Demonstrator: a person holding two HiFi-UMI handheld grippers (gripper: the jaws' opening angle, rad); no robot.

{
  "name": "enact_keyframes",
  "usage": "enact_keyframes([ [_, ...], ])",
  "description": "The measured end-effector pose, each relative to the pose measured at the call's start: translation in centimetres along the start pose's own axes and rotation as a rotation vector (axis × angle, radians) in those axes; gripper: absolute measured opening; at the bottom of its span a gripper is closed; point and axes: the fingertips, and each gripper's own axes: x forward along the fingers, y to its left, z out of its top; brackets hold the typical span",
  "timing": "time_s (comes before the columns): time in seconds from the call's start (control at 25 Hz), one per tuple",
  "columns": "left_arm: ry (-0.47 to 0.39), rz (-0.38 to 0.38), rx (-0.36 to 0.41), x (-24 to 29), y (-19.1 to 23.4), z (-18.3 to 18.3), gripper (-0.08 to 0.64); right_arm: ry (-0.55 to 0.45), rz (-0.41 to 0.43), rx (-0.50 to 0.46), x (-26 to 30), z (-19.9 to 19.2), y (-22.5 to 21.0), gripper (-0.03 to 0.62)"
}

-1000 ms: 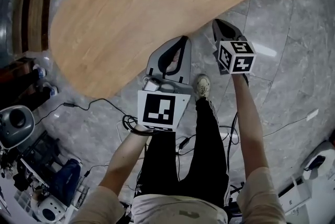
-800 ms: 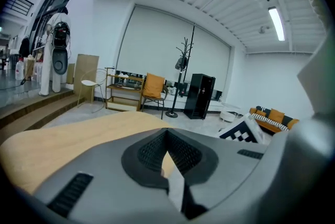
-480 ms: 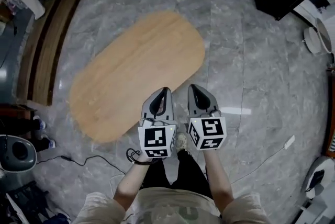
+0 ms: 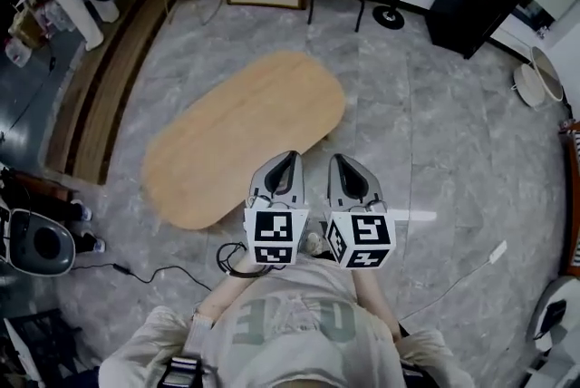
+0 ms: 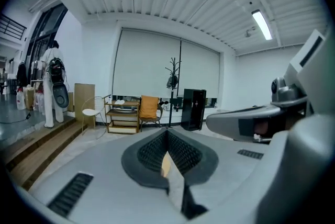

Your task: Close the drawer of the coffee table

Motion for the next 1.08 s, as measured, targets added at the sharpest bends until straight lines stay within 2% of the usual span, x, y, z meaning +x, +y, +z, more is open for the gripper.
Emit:
enact_keyframes([
  [0.2, 0.0, -0.017, 0.014, -1.2, -1.6, -0.7, 0.008, -0.028, 0.023, 0.015, -2.0, 0.0, -0.1, 0.006],
  [0.64, -0.043, 0.008, 0.036, -2.0, -3.3, 1.6, 0.008, -0.002, 0.088, -0.032, -3.4, -0.3, 0.6, 0.006],
  [1.08, -0.052, 0.049, 0.02, -3.3, -4.2, 0.9, 0.008, 0.001, 0.076, -0.065, -4.6, -1.4, -0.6, 0.006],
])
